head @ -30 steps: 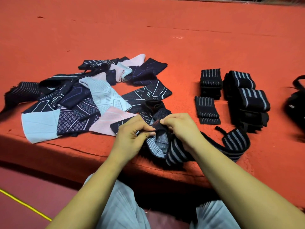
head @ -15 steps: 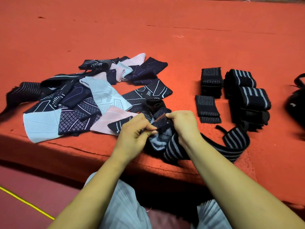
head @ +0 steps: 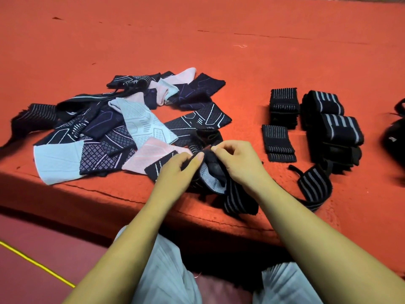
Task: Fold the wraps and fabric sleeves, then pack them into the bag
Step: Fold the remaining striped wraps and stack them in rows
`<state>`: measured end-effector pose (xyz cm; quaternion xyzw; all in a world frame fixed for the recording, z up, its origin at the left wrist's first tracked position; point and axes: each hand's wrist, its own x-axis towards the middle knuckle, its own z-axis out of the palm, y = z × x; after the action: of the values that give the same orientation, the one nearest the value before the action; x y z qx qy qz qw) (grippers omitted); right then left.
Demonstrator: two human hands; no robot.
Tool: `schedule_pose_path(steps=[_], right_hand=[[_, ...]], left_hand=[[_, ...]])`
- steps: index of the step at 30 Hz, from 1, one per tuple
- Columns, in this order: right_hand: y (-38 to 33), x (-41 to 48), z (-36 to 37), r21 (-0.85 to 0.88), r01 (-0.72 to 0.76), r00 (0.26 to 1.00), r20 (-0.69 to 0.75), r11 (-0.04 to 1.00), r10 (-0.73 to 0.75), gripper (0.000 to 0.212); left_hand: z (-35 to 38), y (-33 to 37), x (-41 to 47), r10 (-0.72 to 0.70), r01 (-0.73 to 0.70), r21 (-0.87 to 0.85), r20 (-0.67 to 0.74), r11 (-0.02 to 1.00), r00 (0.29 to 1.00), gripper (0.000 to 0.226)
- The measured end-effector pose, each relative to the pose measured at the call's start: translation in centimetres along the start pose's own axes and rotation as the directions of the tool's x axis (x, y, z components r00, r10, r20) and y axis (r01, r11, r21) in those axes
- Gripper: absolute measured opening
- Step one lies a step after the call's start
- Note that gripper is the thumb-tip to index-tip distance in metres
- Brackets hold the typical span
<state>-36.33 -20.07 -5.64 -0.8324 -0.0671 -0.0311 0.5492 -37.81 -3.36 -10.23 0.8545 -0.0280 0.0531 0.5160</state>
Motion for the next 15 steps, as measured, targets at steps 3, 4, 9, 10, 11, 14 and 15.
schedule_pose_path(steps=[3, 4, 9, 10, 11, 14, 15], right_hand=[[-0.2, -0.2, -0.3, 0.002, -0.003, 0.998, 0.06, 1.0, 0.003, 0.019], [-0.2, -0.2, -0.5, -0.007, -0.016, 0.995, 0.101, 1.0, 0.016, 0.02], [-0.5, 0.2, -1.0, -0.036, -0.034, 0.978, 0.206, 0.999, 0.041, 0.029], [-0.6, 0.3, -1.1, -0.027, -0.027, 0.979, 0.199, 0.999, 0.032, 0.027], [-0.7, 0.3, -1.0, -0.025, -0.014, 0.983, 0.185, 1.0, 0.018, 0.026], [-0.8, 0.1, -0.6, -0.021, 0.019, 0.99, 0.138, 1.0, -0.016, 0.023], [-0.8, 0.0, -0.3, -0.008, 0.011, 0.992, 0.129, 1.0, -0.01, 0.023]], left_hand=[[0.0, -0.1, 0.0, 0.091, -0.092, 0.033, 0.031, 0.995, 0.995, 0.05], [-0.2, -0.2, 0.0, 0.135, -0.137, 0.042, 0.035, 0.99, 0.99, 0.046], [-0.6, 0.1, 0.0, 0.261, -0.264, 0.067, 0.053, 0.962, 0.964, 0.035], [-0.6, 0.1, -0.1, 0.243, -0.245, 0.032, 0.05, 0.969, 0.969, 0.037], [-0.6, 0.2, -0.2, 0.209, -0.207, -0.036, 0.046, 0.978, 0.977, 0.042], [-0.3, 0.8, -0.3, 0.081, -0.07, -0.188, 0.052, 0.98, 0.995, 0.06], [-0.2, 0.9, -0.4, 0.077, -0.07, -0.139, 0.041, 0.988, 0.996, 0.061]])
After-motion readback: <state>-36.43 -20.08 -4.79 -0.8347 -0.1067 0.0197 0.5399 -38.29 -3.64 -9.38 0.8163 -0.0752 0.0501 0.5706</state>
